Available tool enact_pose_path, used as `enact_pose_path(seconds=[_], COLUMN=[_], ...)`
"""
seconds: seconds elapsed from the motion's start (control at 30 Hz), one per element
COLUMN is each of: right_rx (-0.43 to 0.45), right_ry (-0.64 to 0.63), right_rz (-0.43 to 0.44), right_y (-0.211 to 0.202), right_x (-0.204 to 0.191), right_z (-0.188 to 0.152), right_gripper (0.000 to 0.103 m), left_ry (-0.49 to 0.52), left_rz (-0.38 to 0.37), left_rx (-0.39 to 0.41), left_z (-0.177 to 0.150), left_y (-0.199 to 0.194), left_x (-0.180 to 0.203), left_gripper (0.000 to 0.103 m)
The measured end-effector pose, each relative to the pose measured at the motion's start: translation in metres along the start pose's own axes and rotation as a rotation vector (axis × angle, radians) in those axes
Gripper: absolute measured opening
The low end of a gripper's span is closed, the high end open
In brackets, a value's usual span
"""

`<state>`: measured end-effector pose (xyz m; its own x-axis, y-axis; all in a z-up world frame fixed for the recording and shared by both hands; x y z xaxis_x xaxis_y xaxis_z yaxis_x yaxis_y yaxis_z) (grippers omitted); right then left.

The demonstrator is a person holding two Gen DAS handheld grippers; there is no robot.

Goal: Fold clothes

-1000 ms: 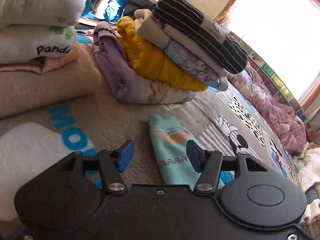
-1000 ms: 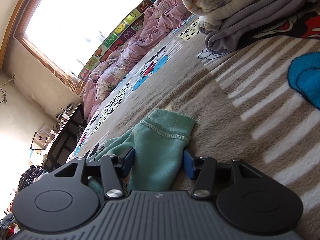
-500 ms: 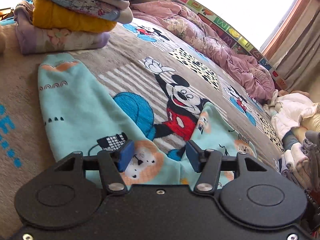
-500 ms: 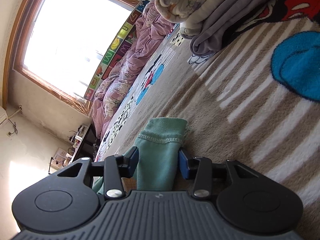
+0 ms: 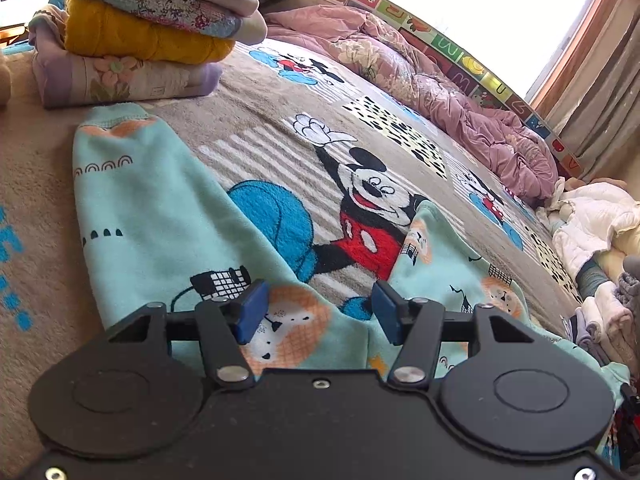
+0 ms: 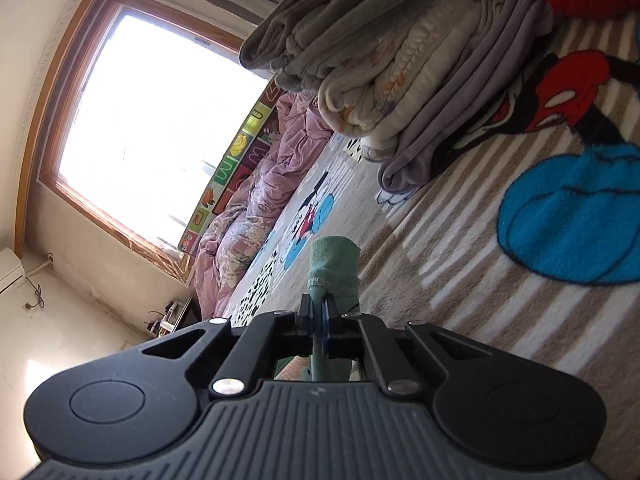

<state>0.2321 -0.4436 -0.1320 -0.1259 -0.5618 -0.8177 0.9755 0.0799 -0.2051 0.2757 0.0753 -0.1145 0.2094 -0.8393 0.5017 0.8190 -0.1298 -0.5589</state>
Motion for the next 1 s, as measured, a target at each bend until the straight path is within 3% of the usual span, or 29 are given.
enact_pose_path(seconds=[0.27,0.53,0.67,0.8,0.87,0.93,1.0], right_rx=[0.185,0.207,0.211,0.222,0.216,0.199,0.184], right_ry=[0.041,0.09,0.134,0.127,0.146,0.184,0.208], right_rz=[-0.072,-0.148,-0.203,-0.205,-0.245,-0.316,-0.38], right_y=[-0.088,-0.124,-0.13,-0.141,-0.143,-0.141,-0.14], right_x=[0.021,0.048,0.062,0.061,0.067,0.077,0.085], right_z=[0.033,0.032,0.025,0.023,0.021,0.019,0.018], right_gripper=[0.006,0.006,0.006,0.006,0.006,0.006,0.014], left_ry=[-0.009,0.019,0.099,0.277,0.372,0.398,0.431], left_rz=[-0.018,-0.02,-0.046,-0.154,-0.203,-0.228,-0.257], left_rx=[0.004,0.012,0.033,0.033,0.036,0.024,0.003], left_z=[0.002,0.0,-0.002,-0.016,-0.026,-0.037,-0.051], left_y=[-0.006,-0.009,-0.023,-0.054,-0.071,-0.084,-0.096], left_x=[-0.002,0.004,0.016,0.04,0.054,0.061,0.066], left_gripper=[0.056,0.056,0.056,0.056,0.056,0.057,0.057])
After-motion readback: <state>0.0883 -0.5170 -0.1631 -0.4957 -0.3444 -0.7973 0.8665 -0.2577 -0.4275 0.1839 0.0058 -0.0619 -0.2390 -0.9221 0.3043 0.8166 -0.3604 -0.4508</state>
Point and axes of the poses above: each gripper's, at about its wrist camera, not at the fingertips, and y roughly the way its jaws point, x to its right, z to its top, the point moved 1 cm from there along y, roughly the way its jaws point, and after that the axes turned 4 degrees about -y, right-handed, at the moved point
